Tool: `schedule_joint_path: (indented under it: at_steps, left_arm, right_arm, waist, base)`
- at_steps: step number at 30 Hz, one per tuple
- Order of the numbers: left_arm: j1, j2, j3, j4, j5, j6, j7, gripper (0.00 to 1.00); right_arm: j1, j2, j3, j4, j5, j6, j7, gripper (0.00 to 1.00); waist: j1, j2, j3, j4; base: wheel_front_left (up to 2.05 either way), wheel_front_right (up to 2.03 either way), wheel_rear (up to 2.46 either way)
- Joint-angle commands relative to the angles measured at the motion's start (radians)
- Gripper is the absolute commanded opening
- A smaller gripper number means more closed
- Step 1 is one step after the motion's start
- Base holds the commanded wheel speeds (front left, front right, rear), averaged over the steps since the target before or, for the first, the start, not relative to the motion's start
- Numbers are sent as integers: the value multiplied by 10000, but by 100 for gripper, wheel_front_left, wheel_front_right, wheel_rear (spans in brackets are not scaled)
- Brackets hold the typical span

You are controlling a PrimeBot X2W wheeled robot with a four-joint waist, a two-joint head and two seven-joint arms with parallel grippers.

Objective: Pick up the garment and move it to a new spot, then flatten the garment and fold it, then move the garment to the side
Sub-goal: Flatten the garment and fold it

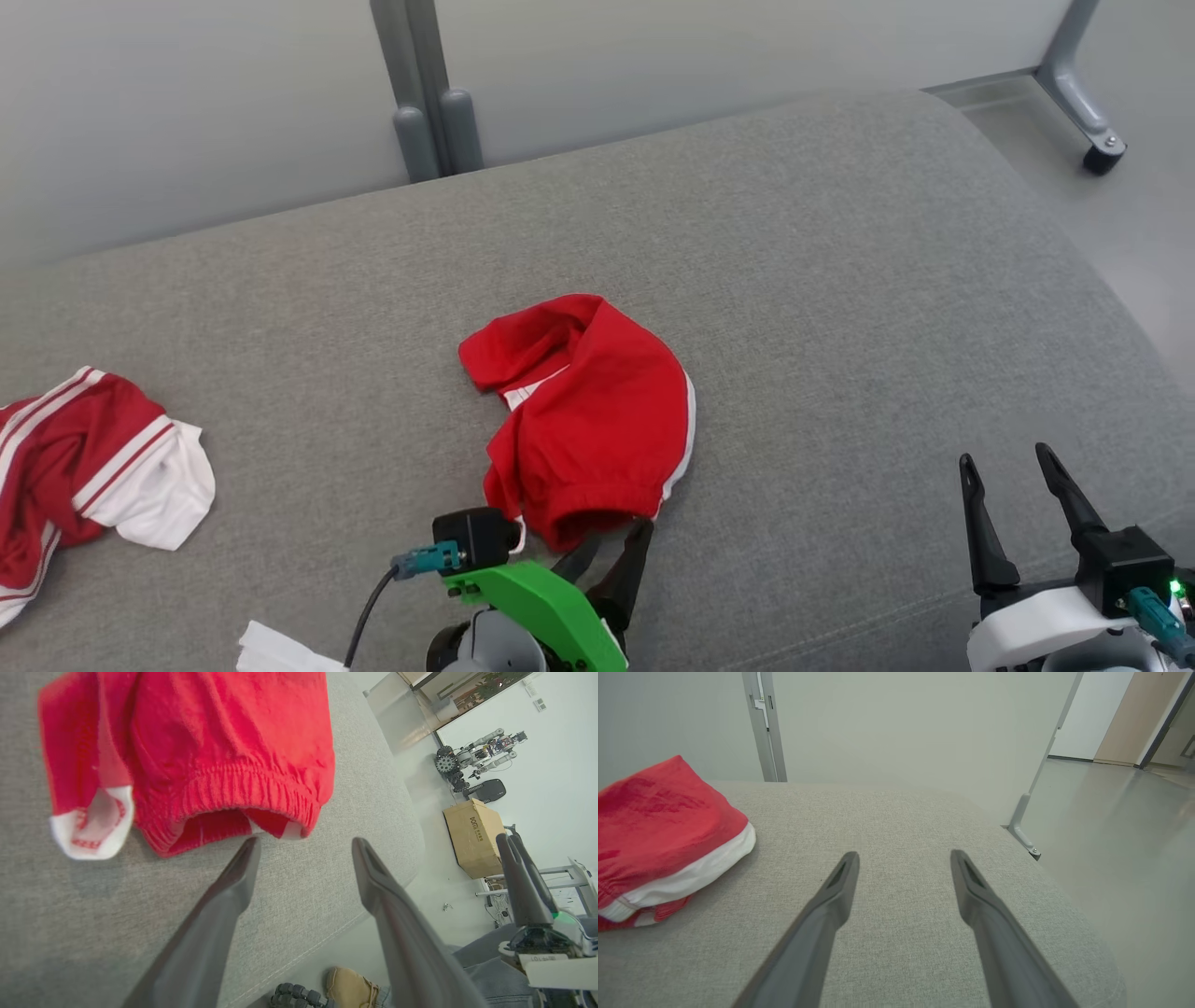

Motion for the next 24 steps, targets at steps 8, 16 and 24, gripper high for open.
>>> schedule_joint_path:
  at_steps: [8,16,24]
  left_arm:
    - [-1092,41,-652,1485,-724,475,-798,100]
    - [-1751,42,-1360,2171,-894,493,-1649,68]
    - [-2590,78,-2060,2066,-501,243,-1780,0]
  right_arm:
    - [-215,105,-76,-18,66,-10,-6,100]
    - [-240,186,-62,62,43,-10,-6,100]
    - [-229,214,-98,30,60,-10,-6,100]
  waist:
    - [0,0,629,-972]
    - [0,0,644,-1014]
    - [0,0,633,-805]
  base:
    - [0,0,0]
    - [0,0,0]
    - [0,0,0]
